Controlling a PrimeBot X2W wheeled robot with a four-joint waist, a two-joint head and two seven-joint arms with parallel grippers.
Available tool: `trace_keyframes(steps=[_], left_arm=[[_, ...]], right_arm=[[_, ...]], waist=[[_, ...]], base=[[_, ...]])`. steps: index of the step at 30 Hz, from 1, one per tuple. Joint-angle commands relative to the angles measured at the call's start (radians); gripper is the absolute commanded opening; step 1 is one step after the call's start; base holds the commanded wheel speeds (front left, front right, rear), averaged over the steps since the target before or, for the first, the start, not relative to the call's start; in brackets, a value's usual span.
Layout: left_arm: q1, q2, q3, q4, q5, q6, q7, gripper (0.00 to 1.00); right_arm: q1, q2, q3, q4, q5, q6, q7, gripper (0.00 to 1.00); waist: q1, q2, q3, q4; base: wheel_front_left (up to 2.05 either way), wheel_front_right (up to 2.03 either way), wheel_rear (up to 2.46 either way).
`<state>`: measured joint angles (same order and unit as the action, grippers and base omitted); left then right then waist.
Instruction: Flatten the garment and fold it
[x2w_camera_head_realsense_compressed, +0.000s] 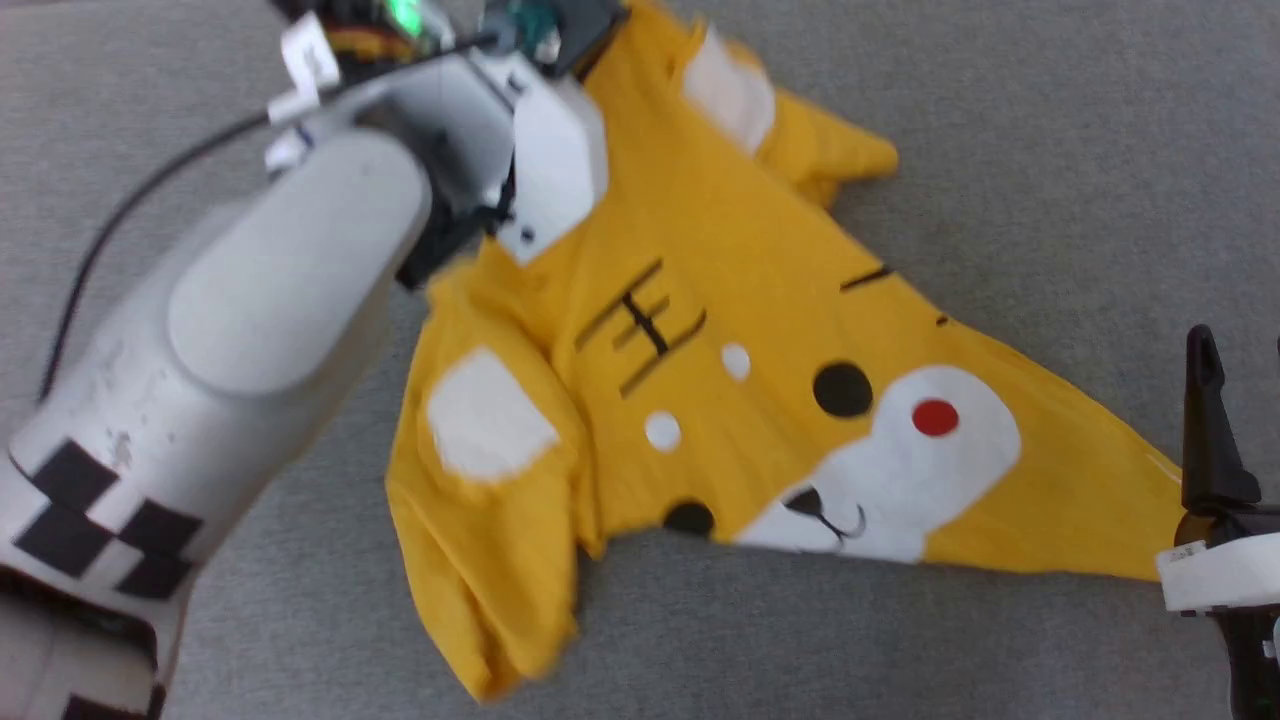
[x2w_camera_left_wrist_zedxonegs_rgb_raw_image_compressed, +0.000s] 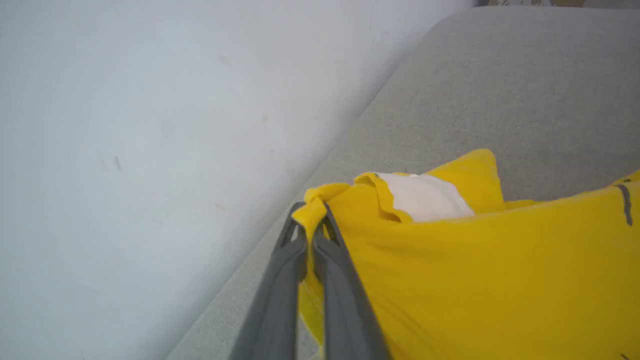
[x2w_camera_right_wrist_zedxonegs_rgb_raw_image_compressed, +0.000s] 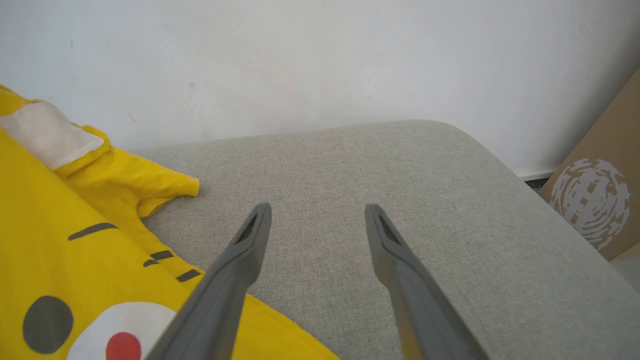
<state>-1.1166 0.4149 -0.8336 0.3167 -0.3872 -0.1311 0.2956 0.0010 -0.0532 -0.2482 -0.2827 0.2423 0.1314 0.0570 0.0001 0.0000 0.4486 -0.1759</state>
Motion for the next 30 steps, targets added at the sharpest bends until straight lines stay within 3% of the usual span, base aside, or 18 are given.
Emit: trace_keyframes(steps=[1, 6, 12, 13, 14, 22, 27, 30], left_arm=[[-0.04, -0.001, -0.006, -0.002, 0.013, 0.0, -0.01, 0.0], [-0.149, -0.021, 0.005, 0.051, 0.061, 0.014, -0.109, 0.0], [-0.135, -0.084, 0.006, 0.201, 0.05, 0.033, -0.217, 0.0], [-0.129, -0.098, 0.006, 0.225, 0.041, 0.032, -0.228, 0.15], [-0.125, -0.111, 0.006, 0.246, 0.034, 0.033, -0.239, 0.99], [-0.126, -0.194, 0.039, 0.331, -0.014, 0.054, -0.356, 1.0], [-0.08, -0.204, 0.085, 0.301, -0.047, 0.118, -0.419, 1.0], [0.01, -0.171, 0.104, 0.244, -0.067, 0.162, -0.429, 1.0]], right_arm=[[-0.017, 0.003, 0.004, 0.005, 0.008, -0.001, -0.009, 1.0], [-0.034, 0.003, 0.034, 0.024, 0.013, -0.001, -0.02, 1.0], [-0.048, 0.003, 0.058, 0.04, 0.017, -0.001, -0.038, 1.0], [-0.05, 0.003, 0.057, 0.041, 0.017, -0.001, -0.04, 1.0], [-0.052, 0.003, 0.055, 0.041, 0.016, -0.001, -0.043, 1.0], [-0.056, 0.003, 0.036, 0.031, -0.015, -0.001, -0.026, 1.0], [-0.036, 0.003, 0.017, 0.012, -0.039, -0.001, 0.007, 1.0], [-0.017, 0.003, 0.007, -0.007, -0.05, -0.001, 0.033, 1.0]], waist=[[-0.0001, 0.0, 0.032, -0.036], [-0.0001, 0.0, 0.078, -0.102], [-0.0001, 0.0, 0.129, -0.148], [-0.0001, 0.0, 0.136, -0.149], [-0.0001, 0.0, 0.14, -0.147], [-0.0001, 0.0, 0.093, -0.068], [-0.0001, 0.0, 0.01, 0.015], [-0.0001, 0.0, -0.039, 0.054]], base=[[0.0, 0.0, 0.0], [0.0, 0.0, 0.0], [0.0, 0.0, 0.0], [0.0, 0.0, 0.0], [0.0, 0.0, 0.0], [0.0, 0.0, 0.0], [0.0, 0.0, 0.0], [0.0, 0.0, 0.0]])
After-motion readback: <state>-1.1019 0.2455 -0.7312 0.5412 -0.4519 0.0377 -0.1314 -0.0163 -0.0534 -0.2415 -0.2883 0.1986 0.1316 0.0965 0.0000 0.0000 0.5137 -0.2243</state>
